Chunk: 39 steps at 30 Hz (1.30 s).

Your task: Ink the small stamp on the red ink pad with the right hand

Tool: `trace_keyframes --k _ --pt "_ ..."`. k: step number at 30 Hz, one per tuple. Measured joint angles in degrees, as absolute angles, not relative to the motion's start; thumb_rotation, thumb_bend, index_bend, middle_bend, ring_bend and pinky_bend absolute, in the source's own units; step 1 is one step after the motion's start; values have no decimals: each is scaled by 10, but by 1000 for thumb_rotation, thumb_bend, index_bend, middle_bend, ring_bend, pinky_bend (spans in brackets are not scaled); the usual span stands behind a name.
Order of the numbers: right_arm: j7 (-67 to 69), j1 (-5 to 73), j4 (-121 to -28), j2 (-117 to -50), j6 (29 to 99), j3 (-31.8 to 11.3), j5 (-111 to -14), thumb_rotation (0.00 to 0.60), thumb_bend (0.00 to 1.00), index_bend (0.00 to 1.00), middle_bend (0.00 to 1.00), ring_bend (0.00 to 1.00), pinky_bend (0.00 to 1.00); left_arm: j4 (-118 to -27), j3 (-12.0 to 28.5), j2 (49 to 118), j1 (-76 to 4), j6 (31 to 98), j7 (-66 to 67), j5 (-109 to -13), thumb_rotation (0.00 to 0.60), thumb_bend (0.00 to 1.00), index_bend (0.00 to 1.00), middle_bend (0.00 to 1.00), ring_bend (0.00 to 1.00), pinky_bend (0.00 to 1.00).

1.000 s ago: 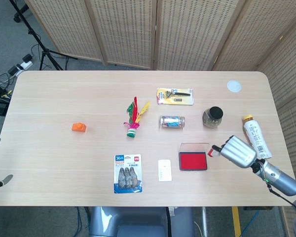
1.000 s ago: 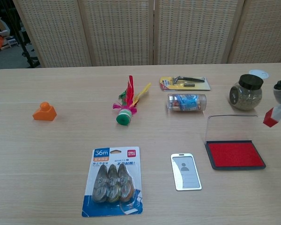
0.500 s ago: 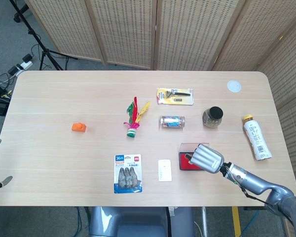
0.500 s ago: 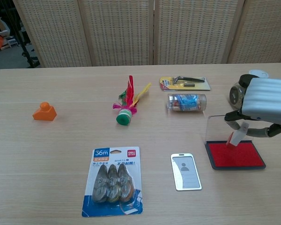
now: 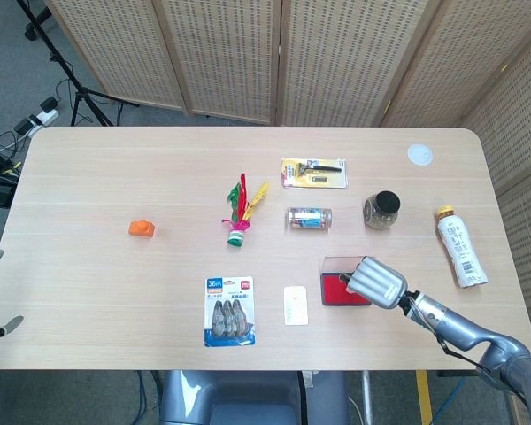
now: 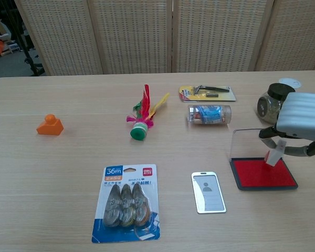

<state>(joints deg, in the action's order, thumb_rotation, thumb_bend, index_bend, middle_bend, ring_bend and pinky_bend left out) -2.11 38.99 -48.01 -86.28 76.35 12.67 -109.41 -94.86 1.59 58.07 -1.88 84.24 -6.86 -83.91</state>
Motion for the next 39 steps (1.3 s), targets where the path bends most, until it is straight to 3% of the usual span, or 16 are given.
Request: trace_keyframes --k 39 --pt "17 370 -403 -927 746 136 -1102 600 749 569 946 1000 1000 -949 15 585 -20 838 -61 -833 600 0 0 0 0 0"
